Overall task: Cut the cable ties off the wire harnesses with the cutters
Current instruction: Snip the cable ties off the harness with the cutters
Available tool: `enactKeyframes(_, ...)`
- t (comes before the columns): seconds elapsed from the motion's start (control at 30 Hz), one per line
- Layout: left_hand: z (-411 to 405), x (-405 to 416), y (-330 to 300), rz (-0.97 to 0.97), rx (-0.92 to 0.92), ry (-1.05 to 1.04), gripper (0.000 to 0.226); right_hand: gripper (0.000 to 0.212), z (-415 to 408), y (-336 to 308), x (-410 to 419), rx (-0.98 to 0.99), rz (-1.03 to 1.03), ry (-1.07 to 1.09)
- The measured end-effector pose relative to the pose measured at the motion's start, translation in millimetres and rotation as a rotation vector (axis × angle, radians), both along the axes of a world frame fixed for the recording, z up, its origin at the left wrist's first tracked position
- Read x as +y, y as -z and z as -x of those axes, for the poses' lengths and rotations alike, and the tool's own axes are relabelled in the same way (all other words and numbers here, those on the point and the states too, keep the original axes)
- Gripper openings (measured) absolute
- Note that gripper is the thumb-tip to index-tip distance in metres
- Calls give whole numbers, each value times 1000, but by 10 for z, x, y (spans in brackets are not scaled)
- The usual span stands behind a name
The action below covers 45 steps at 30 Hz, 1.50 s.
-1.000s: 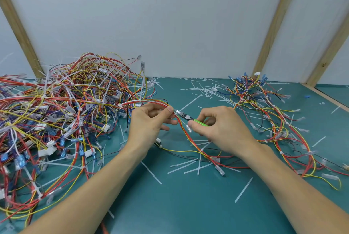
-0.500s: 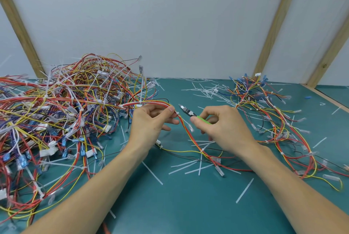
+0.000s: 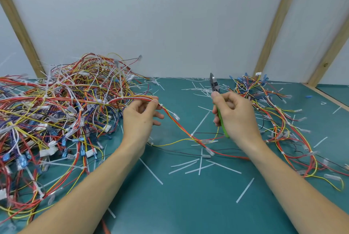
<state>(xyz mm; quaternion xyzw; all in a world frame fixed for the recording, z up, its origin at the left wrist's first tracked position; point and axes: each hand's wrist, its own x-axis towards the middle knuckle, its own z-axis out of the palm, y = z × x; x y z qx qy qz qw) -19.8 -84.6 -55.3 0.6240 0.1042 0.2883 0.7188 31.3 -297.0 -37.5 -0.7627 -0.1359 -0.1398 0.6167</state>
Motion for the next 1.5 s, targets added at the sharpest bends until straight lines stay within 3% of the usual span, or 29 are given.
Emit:
enactKeyframes(0.33, -18, 46, -11, 76, -19, -8, 14, 23, -25, 97, 49, 245, 163, -172)
enactKeyframes(0.5, -22, 36, 0, 78, -6, 7, 15, 22, 21, 73, 77, 215, 93, -187)
enactKeyframes(0.57, -11, -29, 5, 13, 54, 55, 28, 23, 40, 43, 81, 162, 20, -172)
enactKeyframes(0.67, 31, -162, 42, -259, 175, 243, 49, 21, 71, -7, 96, 95, -81, -154)
enactKeyframes(0.77, 93, -268, 92, -485, 217, 458, 37, 18, 97, -21, 116, 70, -137, -150)
enactKeyframes(0.83, 99, -287, 98, -457, 181, 499, 25, 18, 107, -5, 131, 80, -141, -162)
enactKeyframes(1.07, 118, -301, 71, -183, 217, 447, 21, 19, 127, -3, 163, 122, -174, -196)
enactKeyframes(1.5, 115, -284, 92, -146, 194, 400, 16, 20, 84, 28, 144, 137, -137, -127)
